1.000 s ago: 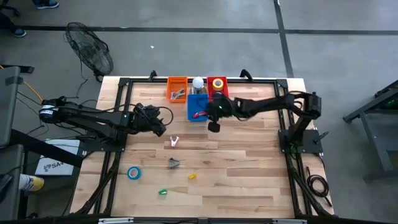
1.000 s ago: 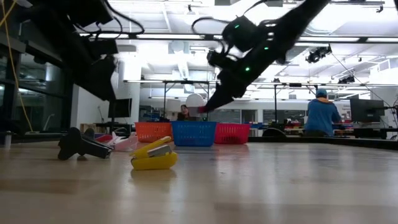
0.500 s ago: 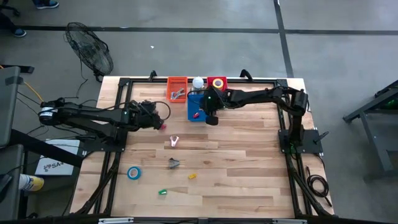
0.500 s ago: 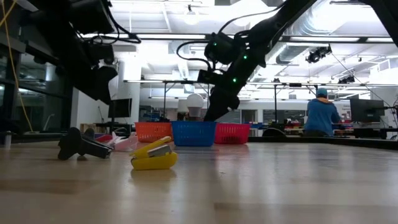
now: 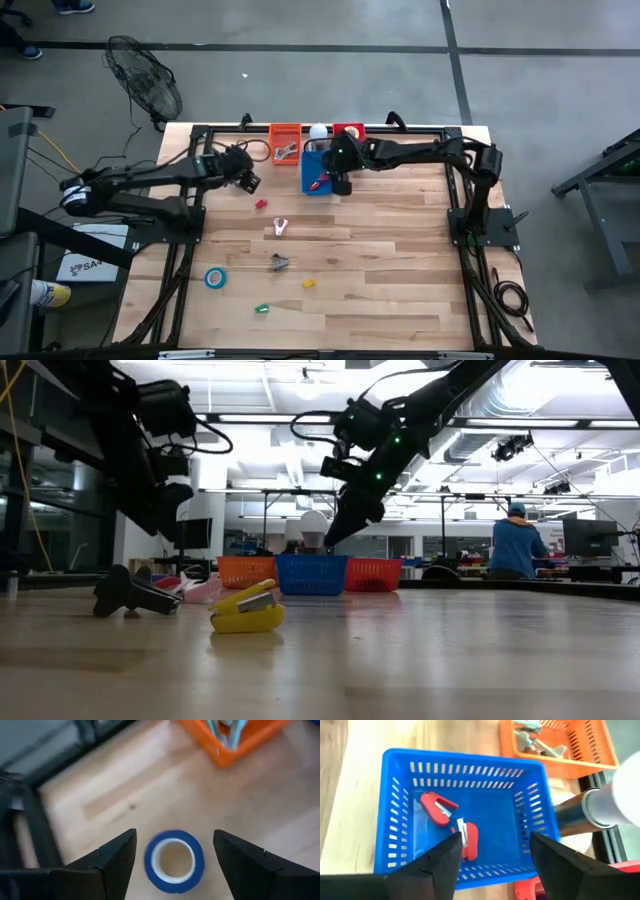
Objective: Pick and place Stapler, Stapler remover, tape
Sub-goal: Put the purple tape into the red basket
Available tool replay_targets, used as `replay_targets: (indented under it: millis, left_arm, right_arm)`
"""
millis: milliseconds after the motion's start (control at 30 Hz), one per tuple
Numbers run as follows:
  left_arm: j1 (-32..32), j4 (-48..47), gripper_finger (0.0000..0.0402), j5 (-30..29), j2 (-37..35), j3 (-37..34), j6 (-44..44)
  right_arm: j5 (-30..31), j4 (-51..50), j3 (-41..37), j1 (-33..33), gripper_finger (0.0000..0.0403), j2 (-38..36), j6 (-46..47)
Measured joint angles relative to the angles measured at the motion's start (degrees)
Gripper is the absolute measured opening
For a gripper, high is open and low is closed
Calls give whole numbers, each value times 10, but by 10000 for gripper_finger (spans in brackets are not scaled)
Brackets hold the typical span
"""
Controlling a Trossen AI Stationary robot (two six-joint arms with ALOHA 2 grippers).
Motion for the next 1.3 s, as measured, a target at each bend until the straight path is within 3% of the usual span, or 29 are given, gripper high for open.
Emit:
replay_targets:
  millis: [133, 367, 600, 1300]
  left_arm:
    - [45, 1, 259, 84, 22, 0, 49]
    - [99, 4, 259, 177, 80, 0, 142]
    - [127, 6, 259, 198, 122, 2, 158]
    - [126, 18, 259, 206, 128, 11, 160]
  right_arm:
    - [0, -16, 0, -1, 228, -10, 0]
    - [-2, -65, 0, -3, 227, -28, -12]
    - [-3, -83, 0, -3, 227, -30, -12]
    - [7, -92, 0, -3, 227, -30, -12]
